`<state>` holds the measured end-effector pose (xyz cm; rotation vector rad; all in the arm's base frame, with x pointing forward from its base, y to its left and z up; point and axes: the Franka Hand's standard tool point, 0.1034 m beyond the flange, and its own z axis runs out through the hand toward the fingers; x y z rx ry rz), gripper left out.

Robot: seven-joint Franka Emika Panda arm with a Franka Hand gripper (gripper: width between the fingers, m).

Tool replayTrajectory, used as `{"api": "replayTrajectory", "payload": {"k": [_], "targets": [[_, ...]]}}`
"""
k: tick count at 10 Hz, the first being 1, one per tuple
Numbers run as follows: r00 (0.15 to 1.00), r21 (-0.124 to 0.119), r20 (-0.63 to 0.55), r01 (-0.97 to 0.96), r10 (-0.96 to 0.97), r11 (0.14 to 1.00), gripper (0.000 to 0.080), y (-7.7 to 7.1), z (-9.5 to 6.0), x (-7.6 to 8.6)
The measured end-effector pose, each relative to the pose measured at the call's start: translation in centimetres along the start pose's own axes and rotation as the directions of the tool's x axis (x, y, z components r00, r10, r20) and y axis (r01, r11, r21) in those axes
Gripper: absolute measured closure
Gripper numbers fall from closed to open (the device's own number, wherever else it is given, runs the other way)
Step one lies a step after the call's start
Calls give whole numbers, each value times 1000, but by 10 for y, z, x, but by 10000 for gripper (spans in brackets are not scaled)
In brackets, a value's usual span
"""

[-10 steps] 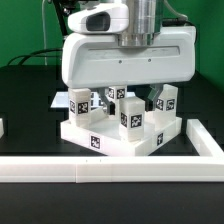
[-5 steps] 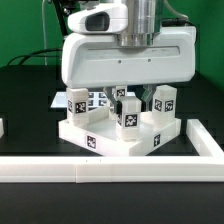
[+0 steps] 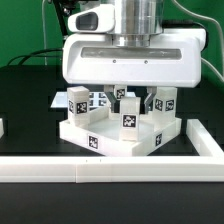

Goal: Assemble square table

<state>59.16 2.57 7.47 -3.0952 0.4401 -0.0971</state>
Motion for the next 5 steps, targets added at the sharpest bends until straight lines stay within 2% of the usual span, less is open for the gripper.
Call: {"api": "replayTrajectory", "payload": {"k": [1,3,5], "targets": [[987,19,8,-158,157,987,509,1,1,0],[949,19,13,-316,316,949,509,0,2,-1],[876,11,22,-483,482,876,509,-6,2,-4]]}}
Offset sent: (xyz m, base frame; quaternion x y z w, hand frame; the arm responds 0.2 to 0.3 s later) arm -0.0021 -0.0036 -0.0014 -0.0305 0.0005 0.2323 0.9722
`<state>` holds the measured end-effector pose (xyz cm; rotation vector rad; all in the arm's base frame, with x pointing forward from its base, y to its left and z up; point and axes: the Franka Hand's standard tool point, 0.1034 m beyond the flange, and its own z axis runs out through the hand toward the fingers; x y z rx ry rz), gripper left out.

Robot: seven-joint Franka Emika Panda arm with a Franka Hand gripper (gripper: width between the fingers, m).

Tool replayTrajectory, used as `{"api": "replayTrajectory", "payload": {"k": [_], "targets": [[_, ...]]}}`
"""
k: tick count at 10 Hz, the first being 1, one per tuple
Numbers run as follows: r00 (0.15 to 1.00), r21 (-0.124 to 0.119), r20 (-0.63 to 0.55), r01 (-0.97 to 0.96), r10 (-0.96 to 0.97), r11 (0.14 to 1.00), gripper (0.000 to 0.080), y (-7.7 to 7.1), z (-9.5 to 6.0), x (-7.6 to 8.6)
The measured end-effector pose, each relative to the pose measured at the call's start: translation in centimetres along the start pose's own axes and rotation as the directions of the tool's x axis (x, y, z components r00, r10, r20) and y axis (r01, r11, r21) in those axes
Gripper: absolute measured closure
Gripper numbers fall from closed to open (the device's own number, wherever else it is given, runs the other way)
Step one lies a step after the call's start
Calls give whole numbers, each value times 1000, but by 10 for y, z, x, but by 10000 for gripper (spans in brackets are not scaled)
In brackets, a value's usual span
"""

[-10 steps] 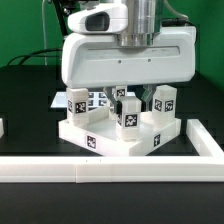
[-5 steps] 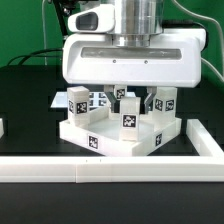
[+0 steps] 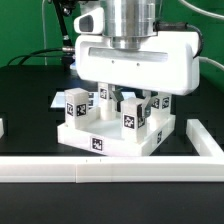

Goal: Assemble square table

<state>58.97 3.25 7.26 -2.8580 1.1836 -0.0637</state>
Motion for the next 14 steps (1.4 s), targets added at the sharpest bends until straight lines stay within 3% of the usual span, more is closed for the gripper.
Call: {"api": "replayTrajectory", "payload": {"k": [4,7,9,10,11,14], "targets": [[938,2,2,-345,345,938,509,-4,1,-5],[878,4,7,-479,479,878,508,-4,1,-5],[888,4,7,-460,460,888,274,-4,1,-5],[917,4,8,-399,399,917,274,-5,1,-6],[937,4,10,-350,350,937,178,-8,1,-9],[999,10,11,-35,35,999,151,-11,3,-14]]}}
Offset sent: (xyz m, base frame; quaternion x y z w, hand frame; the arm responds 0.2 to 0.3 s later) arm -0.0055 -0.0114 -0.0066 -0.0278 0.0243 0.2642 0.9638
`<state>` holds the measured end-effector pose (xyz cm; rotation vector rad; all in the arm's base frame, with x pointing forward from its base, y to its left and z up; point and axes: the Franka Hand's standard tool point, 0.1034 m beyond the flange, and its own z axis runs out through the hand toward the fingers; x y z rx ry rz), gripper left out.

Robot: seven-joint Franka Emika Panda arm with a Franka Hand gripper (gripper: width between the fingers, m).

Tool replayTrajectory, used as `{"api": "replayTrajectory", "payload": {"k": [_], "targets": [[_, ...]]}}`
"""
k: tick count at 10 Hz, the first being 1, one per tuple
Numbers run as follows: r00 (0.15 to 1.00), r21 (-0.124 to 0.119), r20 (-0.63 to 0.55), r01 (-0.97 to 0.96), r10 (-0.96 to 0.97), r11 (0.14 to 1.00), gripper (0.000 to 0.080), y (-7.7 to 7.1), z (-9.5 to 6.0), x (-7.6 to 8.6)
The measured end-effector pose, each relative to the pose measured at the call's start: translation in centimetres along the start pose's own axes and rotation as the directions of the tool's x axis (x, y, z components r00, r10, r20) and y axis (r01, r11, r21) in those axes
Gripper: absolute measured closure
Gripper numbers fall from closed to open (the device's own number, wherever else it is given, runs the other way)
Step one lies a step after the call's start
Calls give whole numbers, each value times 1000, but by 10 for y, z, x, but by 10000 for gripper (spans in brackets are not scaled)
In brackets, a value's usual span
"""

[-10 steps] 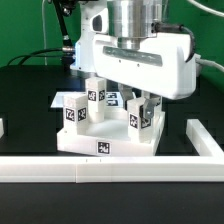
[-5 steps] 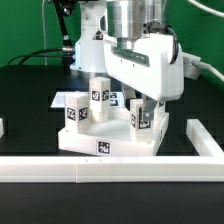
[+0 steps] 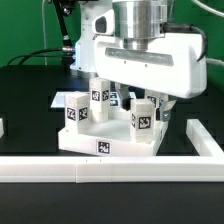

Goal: Assemble square table

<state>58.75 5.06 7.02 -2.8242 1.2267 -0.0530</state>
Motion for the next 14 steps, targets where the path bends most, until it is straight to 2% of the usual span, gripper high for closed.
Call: {"api": "replayTrajectory", "payload": {"k": [4,7,10,11,13,14], "targets": [[939,-1,0,344,-344,939,151,0,-1,1],[814,-2,0,581,-581,814,151,1,-1,2],[706,-3,0,708,-708,706,151,3,-1,6],[630,-12,2,776,-776,630,151,4,-1,7],[578,-20,4,816,-816,578,151,4,-1,7],[575,-20,4,818,-818,575,254,4,-1,7]]}}
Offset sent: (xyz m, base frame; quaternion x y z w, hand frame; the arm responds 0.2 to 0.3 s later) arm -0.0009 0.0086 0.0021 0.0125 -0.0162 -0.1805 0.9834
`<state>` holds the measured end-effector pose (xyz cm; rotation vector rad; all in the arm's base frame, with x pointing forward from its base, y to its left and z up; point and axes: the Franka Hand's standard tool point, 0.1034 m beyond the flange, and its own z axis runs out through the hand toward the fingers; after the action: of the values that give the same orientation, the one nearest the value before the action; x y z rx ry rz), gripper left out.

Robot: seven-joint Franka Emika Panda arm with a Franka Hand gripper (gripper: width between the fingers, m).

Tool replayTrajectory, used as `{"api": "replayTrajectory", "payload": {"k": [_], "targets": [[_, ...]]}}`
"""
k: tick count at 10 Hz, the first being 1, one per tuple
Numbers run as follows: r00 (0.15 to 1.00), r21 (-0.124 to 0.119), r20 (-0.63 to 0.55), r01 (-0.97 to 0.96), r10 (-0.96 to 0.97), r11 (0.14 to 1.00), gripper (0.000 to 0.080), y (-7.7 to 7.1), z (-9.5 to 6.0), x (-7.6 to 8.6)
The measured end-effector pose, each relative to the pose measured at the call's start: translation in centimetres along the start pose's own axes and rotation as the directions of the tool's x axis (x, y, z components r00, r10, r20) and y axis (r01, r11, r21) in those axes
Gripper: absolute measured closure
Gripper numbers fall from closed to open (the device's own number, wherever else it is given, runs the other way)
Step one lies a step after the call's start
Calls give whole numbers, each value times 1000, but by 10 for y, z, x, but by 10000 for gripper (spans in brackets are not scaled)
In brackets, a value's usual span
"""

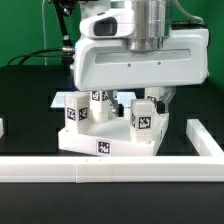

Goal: Assemble square table

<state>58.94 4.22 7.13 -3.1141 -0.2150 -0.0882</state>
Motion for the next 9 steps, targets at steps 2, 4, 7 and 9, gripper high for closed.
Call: {"api": "replayTrajectory", "payload": {"k": [2,4,7,9], "targets": [[1000,0,0,-3,3,1000,390,0,0,0],[1000,0,0,-4,4,1000,510,0,0,0],[998,1,0,-69,69,998,510,0,0,0],[953,4,0,-302,302,953,510,0,0,0]]}}
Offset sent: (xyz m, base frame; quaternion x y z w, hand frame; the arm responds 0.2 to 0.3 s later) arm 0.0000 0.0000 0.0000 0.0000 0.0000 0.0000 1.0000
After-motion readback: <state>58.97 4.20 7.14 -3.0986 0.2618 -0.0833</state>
